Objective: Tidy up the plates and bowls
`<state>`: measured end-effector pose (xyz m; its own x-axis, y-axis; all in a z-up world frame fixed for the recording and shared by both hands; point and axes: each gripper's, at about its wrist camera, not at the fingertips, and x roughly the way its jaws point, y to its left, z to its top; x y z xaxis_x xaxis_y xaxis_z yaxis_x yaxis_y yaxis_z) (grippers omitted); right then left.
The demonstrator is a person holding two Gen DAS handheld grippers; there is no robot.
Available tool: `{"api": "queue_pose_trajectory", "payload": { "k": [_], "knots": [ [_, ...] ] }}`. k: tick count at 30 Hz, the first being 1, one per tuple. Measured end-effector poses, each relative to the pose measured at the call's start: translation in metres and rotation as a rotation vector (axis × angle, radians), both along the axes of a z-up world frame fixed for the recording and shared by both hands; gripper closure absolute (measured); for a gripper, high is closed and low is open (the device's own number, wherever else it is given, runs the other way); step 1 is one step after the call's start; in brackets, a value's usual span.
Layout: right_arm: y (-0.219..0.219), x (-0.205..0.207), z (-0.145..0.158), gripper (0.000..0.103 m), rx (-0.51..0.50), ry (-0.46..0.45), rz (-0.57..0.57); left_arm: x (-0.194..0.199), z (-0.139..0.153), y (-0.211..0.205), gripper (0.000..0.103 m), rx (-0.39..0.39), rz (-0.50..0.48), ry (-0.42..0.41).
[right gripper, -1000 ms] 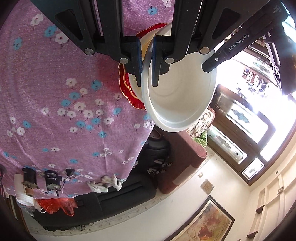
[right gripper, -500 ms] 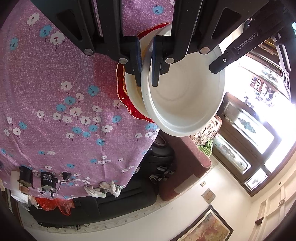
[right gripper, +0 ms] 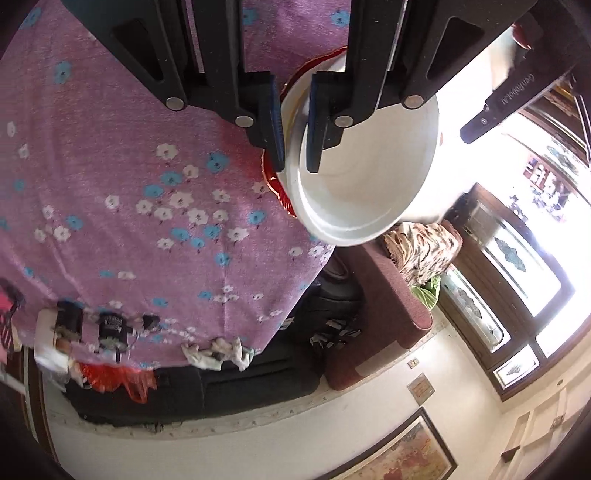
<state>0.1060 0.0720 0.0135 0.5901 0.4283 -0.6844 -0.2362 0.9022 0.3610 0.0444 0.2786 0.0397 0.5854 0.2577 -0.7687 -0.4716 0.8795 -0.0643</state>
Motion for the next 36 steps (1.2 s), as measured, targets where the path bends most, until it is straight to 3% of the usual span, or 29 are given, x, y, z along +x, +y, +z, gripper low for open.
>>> {"api": "queue_pose_trajectory", "payload": {
  "k": [1,2,4,7,13,16,23,25,30,36],
  "knots": [
    [0.000,-0.002,0.003,0.084,-0.009,-0.011,0.007,-0.002,0.002,0.001,0.066,0.016,0.016,-0.007],
    [0.001,-0.004,0.006,0.083,-0.011,-0.022,0.017,-0.004,0.004,0.002,0.062,0.033,0.028,-0.011],
    [0.004,-0.008,0.012,0.073,-0.042,-0.051,0.037,-0.009,0.008,0.004,0.061,0.066,0.053,-0.021],
    [-0.006,-0.013,0.021,0.071,-0.067,-0.101,-0.017,-0.013,0.012,0.003,0.061,0.063,0.044,-0.033],
    [-0.045,-0.018,0.026,0.068,0.000,-0.142,-0.063,-0.022,0.025,-0.021,0.058,0.081,-0.007,-0.090],
    [-0.066,-0.024,0.025,0.061,0.018,-0.172,-0.091,-0.023,0.030,-0.046,0.048,0.097,-0.055,-0.128],
    [-0.116,-0.047,0.022,0.061,0.022,-0.246,-0.126,-0.021,0.033,-0.127,0.042,0.147,-0.205,-0.200],
    [-0.136,-0.052,0.022,0.058,0.021,-0.263,-0.146,-0.020,0.030,-0.150,0.031,0.156,-0.245,-0.211],
    [-0.181,-0.061,0.018,0.055,0.035,-0.273,-0.205,-0.017,0.021,-0.197,0.020,0.168,-0.320,-0.232],
    [-0.213,-0.072,0.011,0.055,0.057,-0.288,-0.203,-0.017,0.010,-0.216,0.019,0.140,-0.355,-0.236]
  ]
}}
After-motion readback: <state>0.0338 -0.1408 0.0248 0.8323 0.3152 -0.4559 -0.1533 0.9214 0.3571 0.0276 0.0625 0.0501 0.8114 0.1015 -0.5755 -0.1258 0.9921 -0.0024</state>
